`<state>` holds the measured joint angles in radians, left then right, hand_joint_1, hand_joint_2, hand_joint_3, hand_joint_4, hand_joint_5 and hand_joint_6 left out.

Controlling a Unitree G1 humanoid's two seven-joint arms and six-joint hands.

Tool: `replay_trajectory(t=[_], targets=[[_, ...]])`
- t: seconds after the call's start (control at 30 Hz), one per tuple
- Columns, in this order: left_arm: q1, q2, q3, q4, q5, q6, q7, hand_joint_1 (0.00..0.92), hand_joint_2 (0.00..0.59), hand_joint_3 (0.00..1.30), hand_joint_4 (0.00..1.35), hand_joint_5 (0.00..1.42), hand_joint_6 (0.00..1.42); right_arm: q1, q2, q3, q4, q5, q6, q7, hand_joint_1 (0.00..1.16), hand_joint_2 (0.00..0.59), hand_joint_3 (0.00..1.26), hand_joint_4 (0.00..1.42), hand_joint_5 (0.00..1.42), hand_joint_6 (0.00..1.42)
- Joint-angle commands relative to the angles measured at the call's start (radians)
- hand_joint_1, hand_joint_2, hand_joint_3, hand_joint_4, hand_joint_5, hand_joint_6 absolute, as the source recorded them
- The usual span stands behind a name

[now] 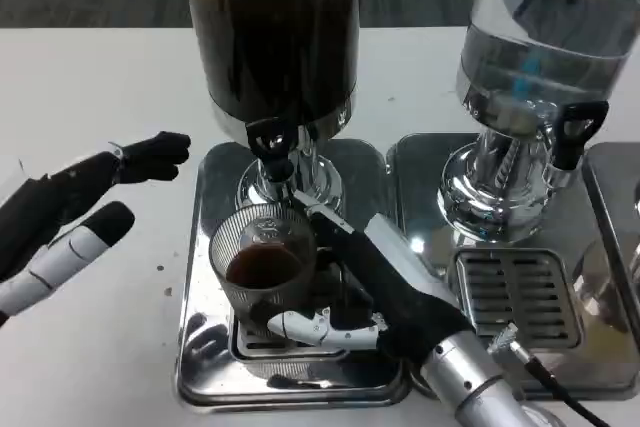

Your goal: Grasp the cup under the faucet to collect the drink, then remove the cup.

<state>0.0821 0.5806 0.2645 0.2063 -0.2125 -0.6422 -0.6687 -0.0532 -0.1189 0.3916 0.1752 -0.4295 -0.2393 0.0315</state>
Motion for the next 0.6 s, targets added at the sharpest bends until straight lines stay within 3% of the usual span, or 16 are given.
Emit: replay_trajectory(t=[0.03, 0.6], targets=[[0.013, 0.017, 0.008, 0.003, -0.007, 0.006, -0.002, 0.000, 0.155, 0.24, 0.21, 0.23, 0.17, 0.008, 0.005, 0.002, -0.025, -0.012, 0.017, -0.009, 0.73, 0.184, 0.11, 0.16, 0.29, 0.38], [0.017, 0.016, 0.004, 0.001, -0.009, 0.009, -0.003, 0.000, 0.166, 0.25, 0.22, 0.24, 0.18, 0.037, 0.010, 0.006, -0.052, -0.047, 0.025, -0.062, 0.78, 0.181, 0.28, 0.31, 0.44, 0.55]])
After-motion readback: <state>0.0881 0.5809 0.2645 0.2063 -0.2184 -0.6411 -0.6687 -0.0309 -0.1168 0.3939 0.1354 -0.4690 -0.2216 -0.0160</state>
